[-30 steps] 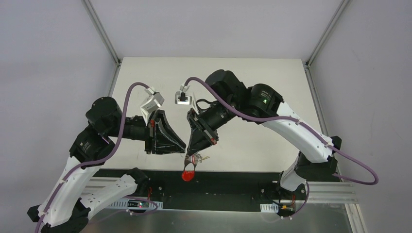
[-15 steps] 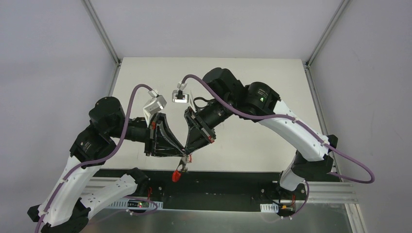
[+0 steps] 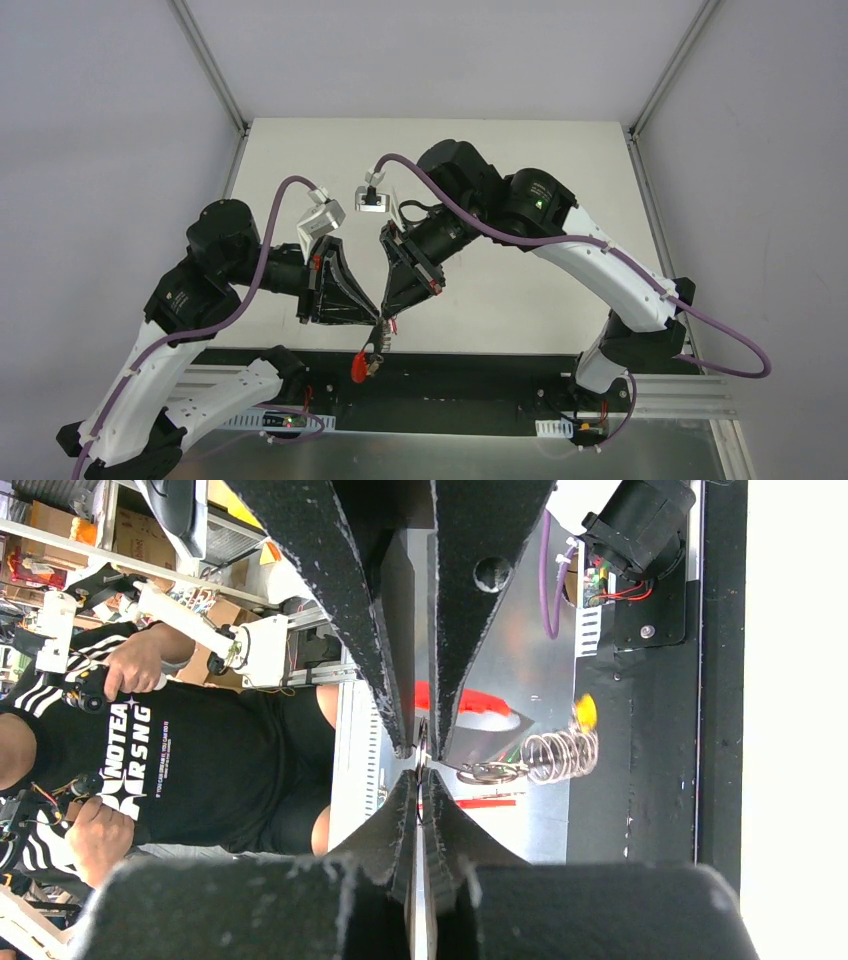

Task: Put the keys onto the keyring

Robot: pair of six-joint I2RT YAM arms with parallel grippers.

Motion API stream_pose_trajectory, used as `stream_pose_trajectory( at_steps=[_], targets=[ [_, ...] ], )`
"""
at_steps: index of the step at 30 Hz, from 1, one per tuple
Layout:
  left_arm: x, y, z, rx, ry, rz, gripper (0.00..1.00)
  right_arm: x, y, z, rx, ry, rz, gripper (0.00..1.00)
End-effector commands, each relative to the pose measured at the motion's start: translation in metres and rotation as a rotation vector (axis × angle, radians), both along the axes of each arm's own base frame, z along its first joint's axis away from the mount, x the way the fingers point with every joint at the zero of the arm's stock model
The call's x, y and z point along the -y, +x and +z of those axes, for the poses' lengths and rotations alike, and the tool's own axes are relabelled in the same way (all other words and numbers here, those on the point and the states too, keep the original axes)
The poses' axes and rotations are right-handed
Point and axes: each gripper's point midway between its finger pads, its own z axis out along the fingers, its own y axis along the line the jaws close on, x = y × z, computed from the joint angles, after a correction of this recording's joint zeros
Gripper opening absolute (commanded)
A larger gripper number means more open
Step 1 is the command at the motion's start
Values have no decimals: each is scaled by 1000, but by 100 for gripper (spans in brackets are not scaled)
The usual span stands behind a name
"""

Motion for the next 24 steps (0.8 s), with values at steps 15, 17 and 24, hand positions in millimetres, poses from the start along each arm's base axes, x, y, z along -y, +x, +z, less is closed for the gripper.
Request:
stream_pose_trajectory(
  at_steps=[15,17,24],
  targets=[
    [3,4,7,36,-9,-10,13,7,-5,9,9,27,32,0],
    [3,4,7,40,-11,-9,13,8,-6,7,8,20,33,0],
    [3,4,7,43,-10,-6,13,7,-6,6,2,18,39,0]
  ],
)
